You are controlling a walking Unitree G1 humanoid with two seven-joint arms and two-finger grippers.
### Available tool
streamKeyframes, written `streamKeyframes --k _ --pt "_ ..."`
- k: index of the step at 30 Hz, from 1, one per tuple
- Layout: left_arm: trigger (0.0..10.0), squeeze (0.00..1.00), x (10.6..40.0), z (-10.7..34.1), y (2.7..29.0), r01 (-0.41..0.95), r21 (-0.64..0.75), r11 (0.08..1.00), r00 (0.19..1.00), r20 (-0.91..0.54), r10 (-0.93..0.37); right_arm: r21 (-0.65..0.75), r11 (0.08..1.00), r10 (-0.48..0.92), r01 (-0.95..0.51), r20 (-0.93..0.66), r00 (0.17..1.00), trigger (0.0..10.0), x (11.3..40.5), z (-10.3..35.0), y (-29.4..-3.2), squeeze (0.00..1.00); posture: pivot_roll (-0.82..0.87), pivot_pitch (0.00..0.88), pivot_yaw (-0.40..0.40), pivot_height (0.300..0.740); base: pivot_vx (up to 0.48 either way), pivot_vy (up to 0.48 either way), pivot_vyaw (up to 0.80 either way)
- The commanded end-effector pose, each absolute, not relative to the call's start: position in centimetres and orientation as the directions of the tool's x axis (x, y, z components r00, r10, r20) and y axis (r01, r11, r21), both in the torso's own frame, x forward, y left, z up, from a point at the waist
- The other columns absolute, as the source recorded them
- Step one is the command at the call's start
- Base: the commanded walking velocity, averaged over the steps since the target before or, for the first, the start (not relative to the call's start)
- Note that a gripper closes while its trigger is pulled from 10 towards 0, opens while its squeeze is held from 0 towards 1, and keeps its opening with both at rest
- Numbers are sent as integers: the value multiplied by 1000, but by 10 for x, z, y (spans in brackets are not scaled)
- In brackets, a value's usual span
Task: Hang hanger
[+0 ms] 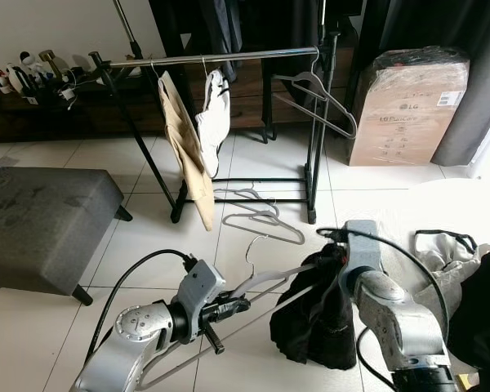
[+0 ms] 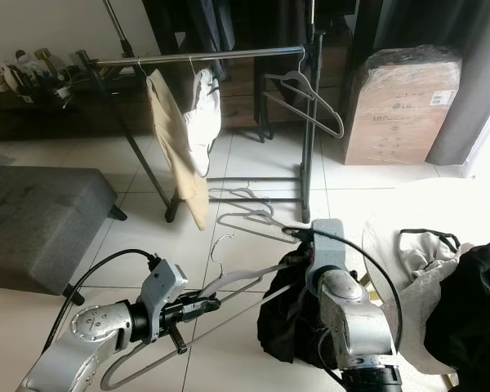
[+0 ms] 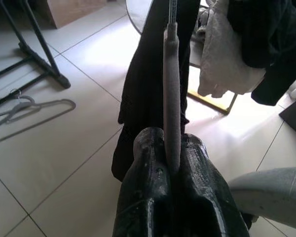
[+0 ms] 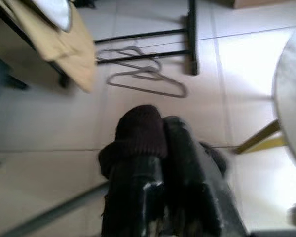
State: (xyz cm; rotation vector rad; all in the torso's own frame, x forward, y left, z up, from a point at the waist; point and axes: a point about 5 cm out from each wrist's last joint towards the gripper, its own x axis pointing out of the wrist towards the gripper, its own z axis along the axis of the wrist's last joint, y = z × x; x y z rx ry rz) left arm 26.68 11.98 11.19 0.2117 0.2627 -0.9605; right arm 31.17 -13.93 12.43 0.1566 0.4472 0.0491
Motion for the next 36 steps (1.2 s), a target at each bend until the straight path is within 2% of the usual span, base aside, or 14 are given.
streamKeyframes --k 1,3,7,12,14,15,17,18,19,20,21,23,28,36 --pt "10000 0 265 108 125 825 60 563 546 -345 -764 270 961 147 -53 -343 928 10000 309 154 -128 0 -101 155 99 740 0 0 0" --pt "10000 0 265 107 125 825 59 562 545 -345 -764 339 937 200 -85 -322 925 10000 304 163 -119 0 -104 155 98 740 0 0 0" --pt "10000 0 266 107 124 826 58 561 545 -344 -765 381 914 268 -137 -316 910 10000 295 170 -105 0 -105 157 98 740 0 0 0" --pt "10000 0 266 107 122 828 55 558 541 -337 -770 391 880 397 -270 -292 870 10000 281 183 -86 0 -109 158 97 740 0 0 0" --pt "10000 0 266 107 122 828 55 558 541 -337 -770 391 880 397 -270 -292 870 10000 281 183 -86 0 -109 158 97 740 0 0 0" --pt "10000 0 266 107 122 829 54 557 540 -337 -771 306 889 429 -340 -295 854 10000 278 183 -84 0 -110 157 96 740 0 0 0" --pt "10000 0 267 107 122 830 54 556 539 -336 -772 200 902 429 -382 -318 846 10000 276 179 -86 0 -109 157 96 740 0 0 0" --pt "10000 0 267 108 121 829 56 556 540 -334 -773 103 936 351 -338 -367 862 10000 280 168 -96 0 -107 156 95 740 0 0 0" --pt "10000 0 267 108 121 829 56 556 540 -334 -773 103 936 351 -338 -367 862 10000 280 168 -96 0 -107 156 95 740 0 0 0" --pt "10000 0 268 108 120 827 60 559 546 -328 -771 -5 962 245 -273 -428 870 10000 285 152 -110 0 -105 156 95 740 0 0 0" --pt "10000 0 268 109 120 825 63 562 549 -324 -770 -41 965 213 -258 -450 867 10000 286 147 -115 0 -104 156 95 740 0 0 0" --pt "10000 0 269 110 120 819 71 570 561 -315 -766 -7 967 224 -256 -462 858 10000 285 143 -115 0 -101 155 94 740 0 0 0" --pt "10000 0 275 115 122 787 93 610 610 -271 -745 199 902 433 -384 -406 805 10000 270 154 -97 0 -105 162 94 740 0 0 0" --pt "10000 0 277 116 118 792 90 603 604 -259 -754 134 764 640 -631 -281 715 10000 252 178 -77 0 -115 162 98 740 0 0 0"
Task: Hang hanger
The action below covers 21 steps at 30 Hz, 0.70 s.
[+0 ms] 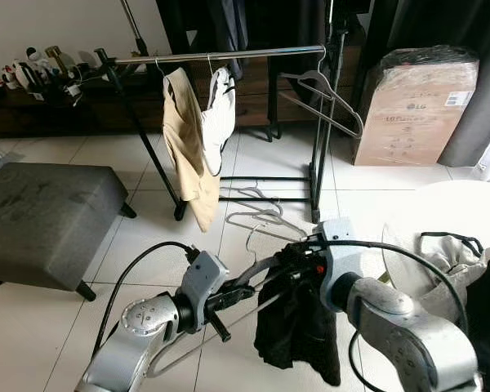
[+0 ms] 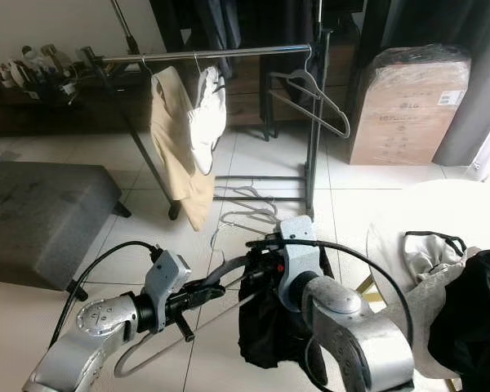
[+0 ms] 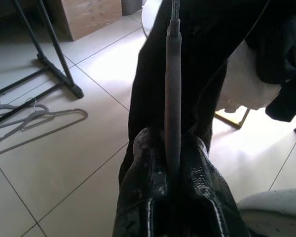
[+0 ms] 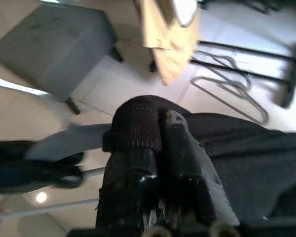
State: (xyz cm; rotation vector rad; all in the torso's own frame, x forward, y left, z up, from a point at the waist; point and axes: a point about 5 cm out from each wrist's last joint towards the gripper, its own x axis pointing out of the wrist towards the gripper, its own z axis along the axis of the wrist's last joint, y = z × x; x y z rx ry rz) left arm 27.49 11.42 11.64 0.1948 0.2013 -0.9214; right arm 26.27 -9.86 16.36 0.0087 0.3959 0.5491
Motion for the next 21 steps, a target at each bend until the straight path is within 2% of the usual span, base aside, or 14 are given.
streamKeyframes --k 1,4,7,12,14,16,21 --pt "10000 0 277 116 117 793 89 602 603 -256 -756 115 741 662 -661 -284 693 10000 249 179 -74 0 -113 161 98 740 0 0 0" --pt "10000 0 277 117 116 794 88 602 603 -250 -758 58 724 667 -687 -314 676 10000 247 176 -74 0 -110 161 97 740 0 0 0" --pt "10000 0 278 119 114 792 81 605 605 -231 -762 46 809 571 -587 -299 764 10000 263 174 -90 0 -109 161 98 740 0 0 0" --pt "10000 0 278 121 112 794 70 604 603 -215 -768 7 828 536 -561 -305 787 10000 271 176 -96 0 -110 159 96 740 0 0 0" --pt "10000 0 278 123 110 800 56 598 596 -202 -777 -8 779 600 -627 -279 750 10000 269 181 -88 0 -110 158 96 740 0 0 0" --pt "10000 0 276 127 106 815 29 579 574 -182 -798 -48 666 709 -744 -266 653 10000 260 187 -74 0 -110 156 94 740 0 0 0" --pt "10000 0 271 133 101 842 -13 539 531 -152 -833 -93 623 732 -777 -281 621 10000 261 186 -70 0 -105 153 92 740 0 0 0"
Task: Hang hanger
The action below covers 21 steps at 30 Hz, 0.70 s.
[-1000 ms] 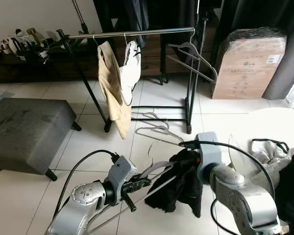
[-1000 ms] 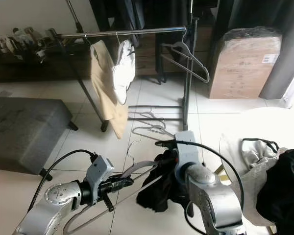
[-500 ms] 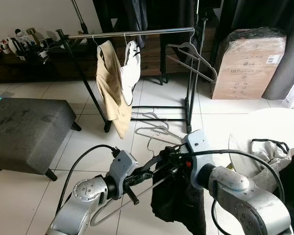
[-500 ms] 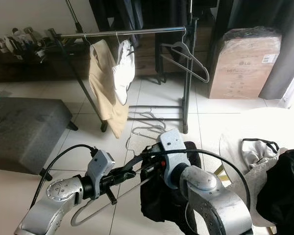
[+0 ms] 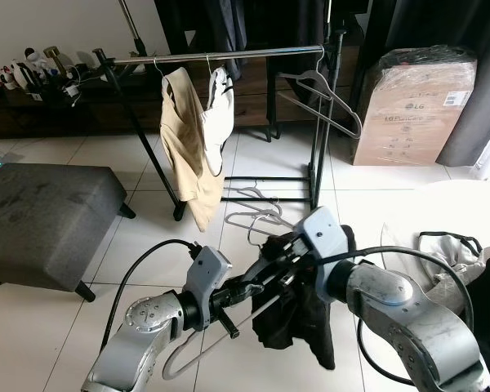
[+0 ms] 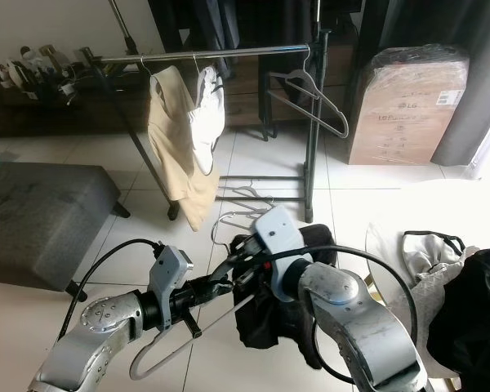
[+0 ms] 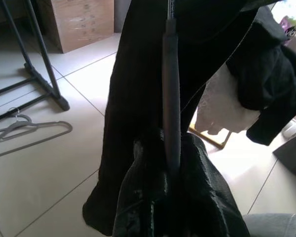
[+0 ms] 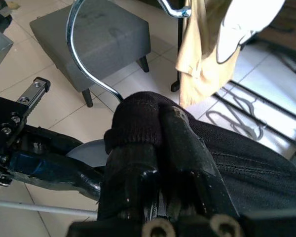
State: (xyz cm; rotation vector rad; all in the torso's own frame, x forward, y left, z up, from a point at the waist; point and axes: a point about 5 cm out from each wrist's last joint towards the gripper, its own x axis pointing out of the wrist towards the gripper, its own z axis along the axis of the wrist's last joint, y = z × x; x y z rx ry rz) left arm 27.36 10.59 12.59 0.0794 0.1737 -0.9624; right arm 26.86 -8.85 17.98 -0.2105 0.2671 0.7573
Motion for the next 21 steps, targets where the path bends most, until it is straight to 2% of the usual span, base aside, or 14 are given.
streamKeyframes --k 1,5,7,10,15,19,20,21 --pt "10000 0 270 134 101 848 -24 529 521 -146 -841 -121 611 729 -783 -301 615 10000 262 183 -70 0 -101 152 92 740 0 0 0" --pt "10000 0 268 138 100 858 -19 514 507 -134 -851 -155 571 736 -806 -339 586 10000 262 179 -70 0 -97 151 92 740 0 0 0" --pt "10000 0 271 141 99 846 -19 533 528 -110 -842 -141 491 796 -860 -330 508 10000 251 182 -65 0 -103 150 90 740 0 0 0" --pt "10000 0 271 142 96 845 -21 534 530 -105 -842 -139 414 842 -900 -316 437 10000 238 185 -62 0 -111 150 90 740 0 0 0" --pt "10000 0 271 141 94 842 -19 539 535 -102 -839 -116 333 887 -936 -298 353 10000 223 187 -58 0 -111 146 91 740 0 0 0" --pt "10000 0 273 142 94 836 -14 548 544 -97 -833 -132 359 867 -924 -319 382 10000 226 184 -60 0 -108 146 91 740 0 0 0" --pt "10000 0 274 143 95 832 -10 555 552 -92 -829 -153 437 813 -886 -354 462 10000 238 176 -67 0 -107 145 91 740 0 0 0" --pt "10000 0 274 143 95 830 -10 558 555 -90 -827 -160 480 784 -863 -363 503 10000 244 174 -70 0 -106 145 91 740 0 0 0"
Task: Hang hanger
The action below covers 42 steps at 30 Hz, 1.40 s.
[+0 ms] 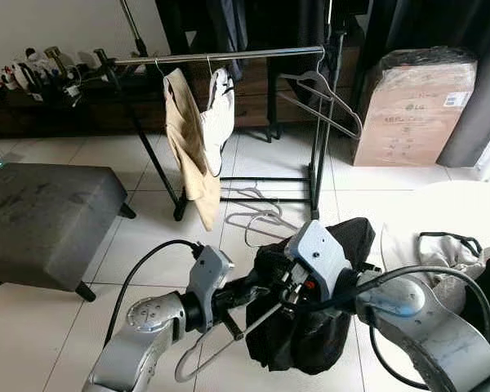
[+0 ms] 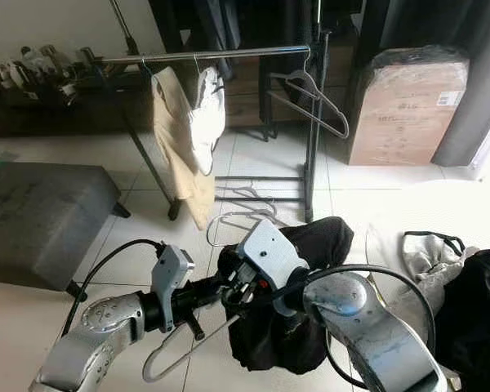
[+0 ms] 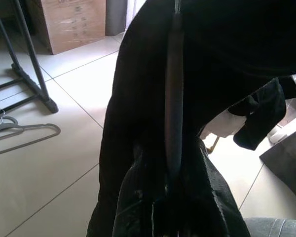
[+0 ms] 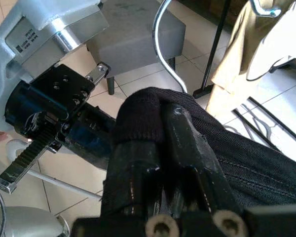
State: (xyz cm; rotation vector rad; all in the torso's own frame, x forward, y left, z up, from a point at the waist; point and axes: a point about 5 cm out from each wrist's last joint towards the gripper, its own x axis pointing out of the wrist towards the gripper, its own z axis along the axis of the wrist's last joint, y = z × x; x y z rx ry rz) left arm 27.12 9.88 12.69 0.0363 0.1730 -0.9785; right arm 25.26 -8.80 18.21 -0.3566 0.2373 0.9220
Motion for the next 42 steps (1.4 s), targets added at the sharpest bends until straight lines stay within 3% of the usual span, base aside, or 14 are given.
streamKeyframes --k 1,9,17,32,35,38,42 --pt "10000 0 274 143 94 828 -8 561 558 -87 -825 -162 520 758 -839 -364 541 10000 249 173 -73 0 -107 146 91 740 0 0 0" --pt "10000 0 274 144 90 822 -12 569 567 -68 -821 -13 768 603 -641 -322 729 10000 275 174 -81 0 -107 149 85 740 0 0 0" --pt "10000 0 275 145 90 811 -13 585 584 -53 -810 177 740 669 -648 -280 688 10000 263 176 -69 0 -111 155 81 740 0 0 0" --pt "10000 0 281 146 88 780 6 626 626 -27 -779 196 641 762 -742 -275 586 10000 237 185 -54 0 -119 162 78 740 0 0 0" --pt "10000 0 281 147 87 774 7 633 633 -14 -774 173 657 743 -734 -309 593 10000 237 181 -55 0 -122 162 77 740 0 0 0" --pt "10000 0 281 148 87 771 3 636 636 -1 -771 154 735 666 -660 -348 660 10000 247 173 -65 0 -119 160 77 740 0 0 0" --pt "10000 0 281 149 89 768 2 640 640 6 -768 183 772 631 -609 -334 700 10000 253 174 -70 0 -119 159 77 740 0 0 0"
